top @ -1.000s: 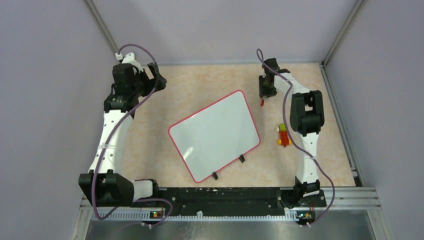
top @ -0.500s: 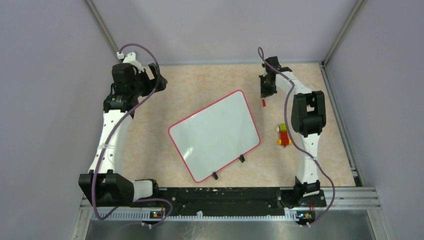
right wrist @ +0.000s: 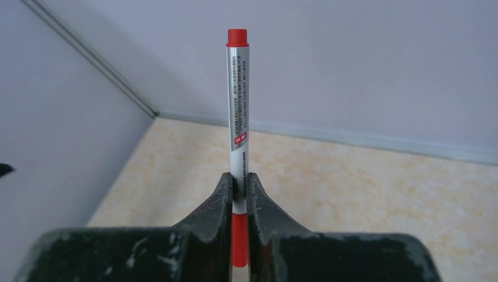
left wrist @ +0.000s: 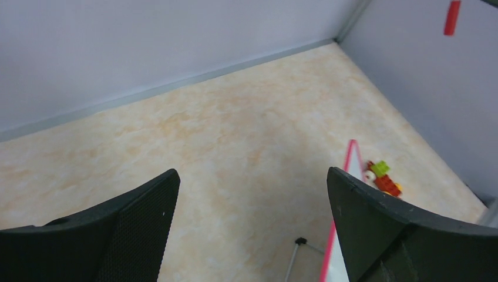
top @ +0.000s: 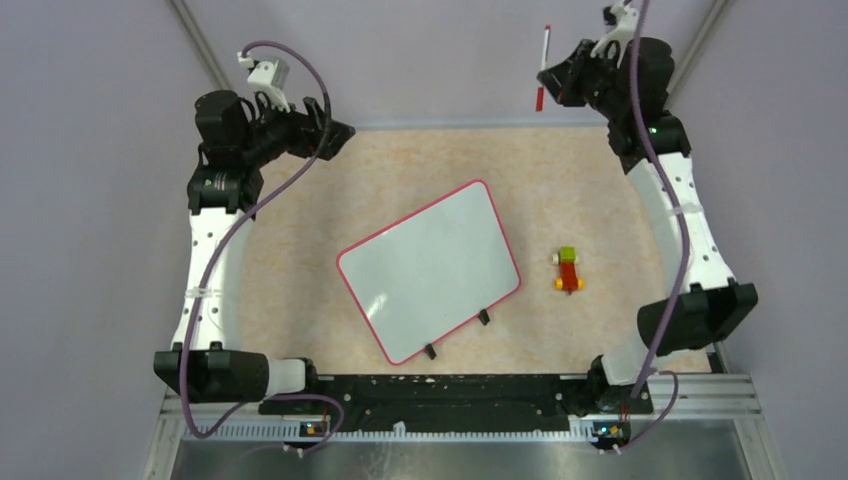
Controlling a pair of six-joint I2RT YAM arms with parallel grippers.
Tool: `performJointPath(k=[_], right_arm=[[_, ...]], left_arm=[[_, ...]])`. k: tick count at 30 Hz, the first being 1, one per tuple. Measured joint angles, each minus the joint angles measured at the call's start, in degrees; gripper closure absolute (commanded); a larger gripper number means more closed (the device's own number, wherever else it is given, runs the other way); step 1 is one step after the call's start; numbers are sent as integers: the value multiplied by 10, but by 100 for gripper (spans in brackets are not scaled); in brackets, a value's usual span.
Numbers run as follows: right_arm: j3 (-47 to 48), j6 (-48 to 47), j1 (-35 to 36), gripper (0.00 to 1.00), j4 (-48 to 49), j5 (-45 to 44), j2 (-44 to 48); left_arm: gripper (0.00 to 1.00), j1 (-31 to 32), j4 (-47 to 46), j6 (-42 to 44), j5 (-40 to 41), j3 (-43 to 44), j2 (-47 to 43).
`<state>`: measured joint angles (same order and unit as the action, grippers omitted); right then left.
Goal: Write a sentence on the whiteboard
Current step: Open the whiteboard marker at the center of the board.
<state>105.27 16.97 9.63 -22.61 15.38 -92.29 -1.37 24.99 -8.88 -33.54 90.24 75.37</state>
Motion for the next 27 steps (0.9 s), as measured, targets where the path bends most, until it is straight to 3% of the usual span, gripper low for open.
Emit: performJointPath(k=[4, 9, 14, 20, 27], right_arm=[[-2, 55, 13, 100, 54, 20, 64], [-2, 113, 70, 100, 58, -7, 92], [-2, 172, 138, 100, 6, -72, 93], [17, 202, 205, 100, -66, -165, 90], [17, 200, 258, 100, -74, -224, 90]], left_arm=[[1, 9, -36, -28, -110, 0, 2], [1, 76, -76, -62, -166, 0, 2], [4, 172, -103, -80, -178, 0, 6], [7, 223, -139, -108, -139, 2, 45], [9, 287, -134, -109, -79, 19, 109]])
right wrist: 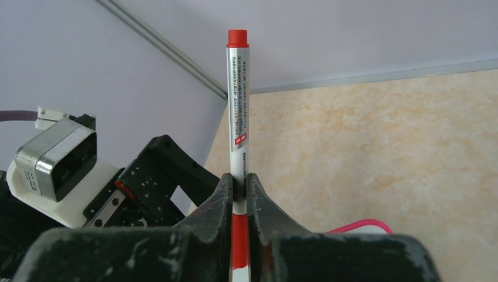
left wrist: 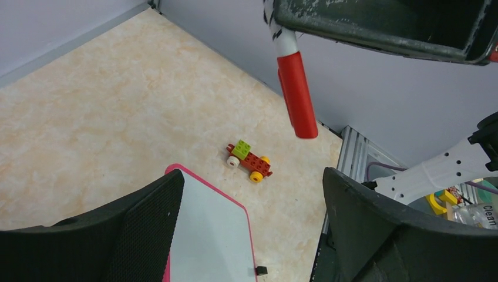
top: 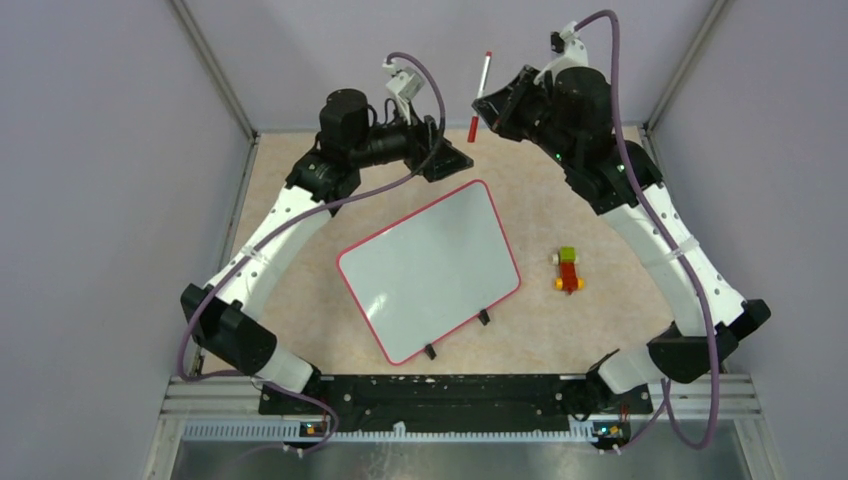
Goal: Write a sentence on the whiteboard
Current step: Open the whiteboard marker at the center of the board.
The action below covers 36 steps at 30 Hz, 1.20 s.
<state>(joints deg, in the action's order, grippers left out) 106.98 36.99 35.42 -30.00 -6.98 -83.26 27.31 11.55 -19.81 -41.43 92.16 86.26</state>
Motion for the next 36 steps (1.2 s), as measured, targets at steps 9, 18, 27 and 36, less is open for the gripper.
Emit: performJointPath(k=[9, 18, 27, 36], right_arm=[[0, -14, 43, 100, 4, -26, 0], [-1, -24, 50, 87, 8, -32, -2], [-122, -134, 15, 39, 51, 83, 64], [-132, -195, -242, 23, -20, 421, 85]], left_arm=[[23, 28, -9, -1, 32, 43, 25], [100, 34, -10, 3, 41, 56, 34], [100, 10, 30, 67, 48, 46, 21], [100, -40, 153, 272, 14, 26, -39]])
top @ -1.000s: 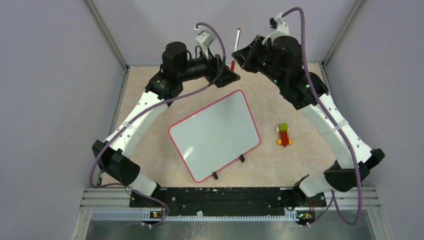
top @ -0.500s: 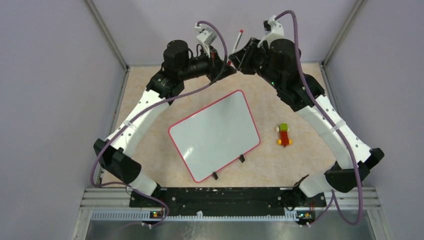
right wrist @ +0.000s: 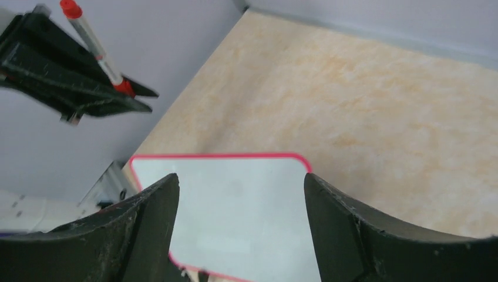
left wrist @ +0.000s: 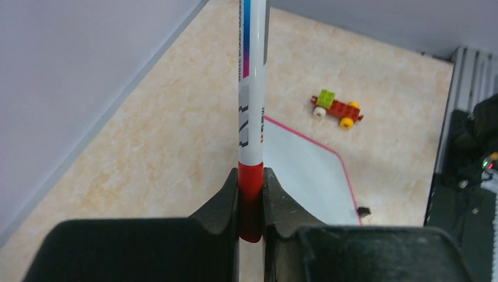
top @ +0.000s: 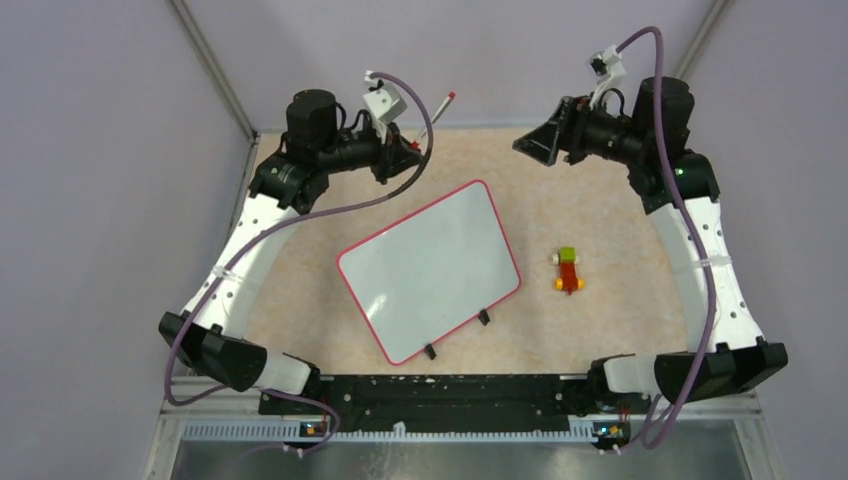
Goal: Write a sentence on the whiteboard
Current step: Open the whiteboard marker at the center of the board.
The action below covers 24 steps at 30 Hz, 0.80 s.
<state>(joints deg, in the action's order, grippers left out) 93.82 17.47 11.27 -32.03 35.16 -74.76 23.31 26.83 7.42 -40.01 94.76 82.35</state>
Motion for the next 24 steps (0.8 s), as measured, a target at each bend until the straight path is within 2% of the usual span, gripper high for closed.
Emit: performJointPath(k=[5, 10, 13, 19, 24], right_arm=[[8, -56, -12, 16, -78, 159, -20], [14, -78, -4, 14, -105, 243, -22], [14, -73, 21, 15, -106, 256, -19], [-5, -59, 76, 29, -92, 248, -15], [-29, -43, 103, 37, -75, 219, -15]], left_arm=[[100, 0, 80, 132, -11, -8, -28], [100, 25, 155, 243, -2, -20, -41], [100, 47, 191, 293, 19, -20, -41], [100, 107, 254, 356, 71, -10, -35], [100, 143, 269, 357, 90, 11, -11]])
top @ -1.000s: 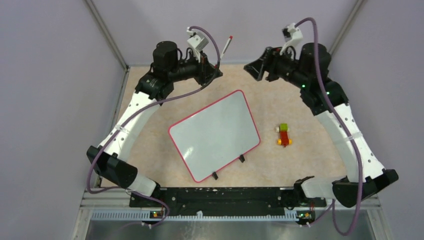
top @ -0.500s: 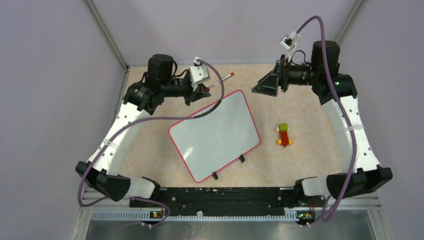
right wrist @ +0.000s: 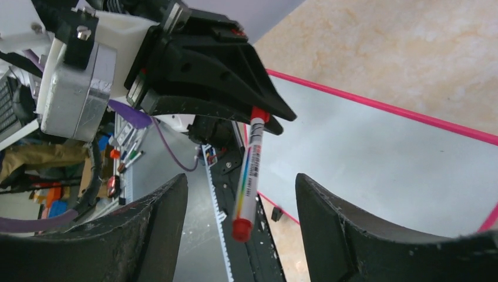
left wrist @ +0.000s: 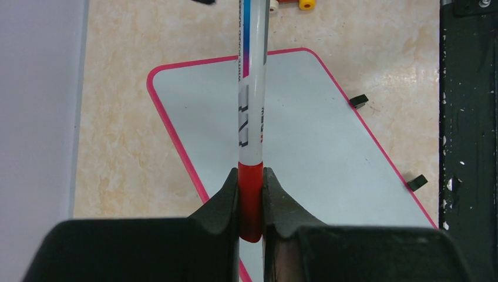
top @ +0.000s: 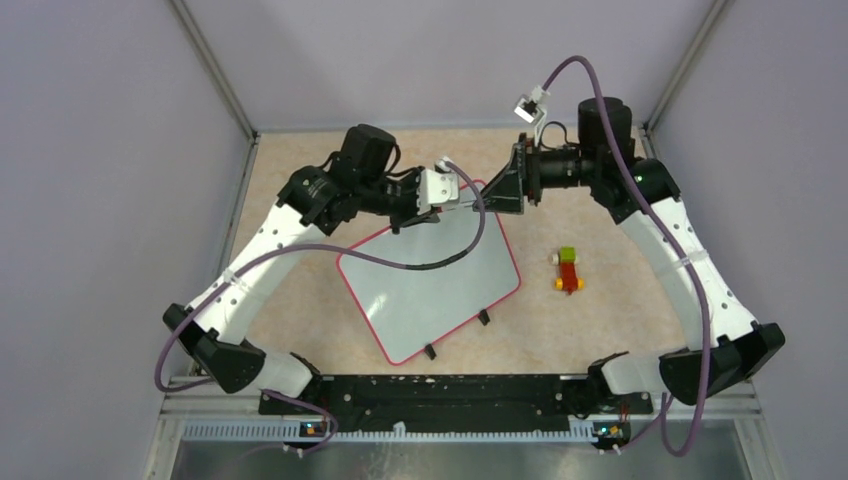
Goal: Write a sentence on the whiteboard
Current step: Open the whiteboard marker at the center of the board.
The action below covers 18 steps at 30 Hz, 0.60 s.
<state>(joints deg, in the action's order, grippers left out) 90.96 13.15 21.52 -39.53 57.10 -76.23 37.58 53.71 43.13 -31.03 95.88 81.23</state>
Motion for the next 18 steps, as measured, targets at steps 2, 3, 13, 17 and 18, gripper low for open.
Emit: performJointPath(k=[2, 3, 13, 17, 18], right_arm=[[-7, 3, 21, 42, 7, -16, 0], [-10, 4, 28, 45, 10, -19, 0], [-11, 5, 56, 62, 14, -90, -13], [-11, 5, 60, 68, 14, -108, -24], [-11, 5, 60, 69, 13, -109, -25]], left_arm=[[100, 0, 0, -10, 0, 5, 8], [100, 0, 0, -14, 0, 9, 14], [100, 16, 0, -26, 4, 34, 38], [100, 23, 1, -26, 5, 38, 41], [100, 24, 3, -25, 7, 39, 42]])
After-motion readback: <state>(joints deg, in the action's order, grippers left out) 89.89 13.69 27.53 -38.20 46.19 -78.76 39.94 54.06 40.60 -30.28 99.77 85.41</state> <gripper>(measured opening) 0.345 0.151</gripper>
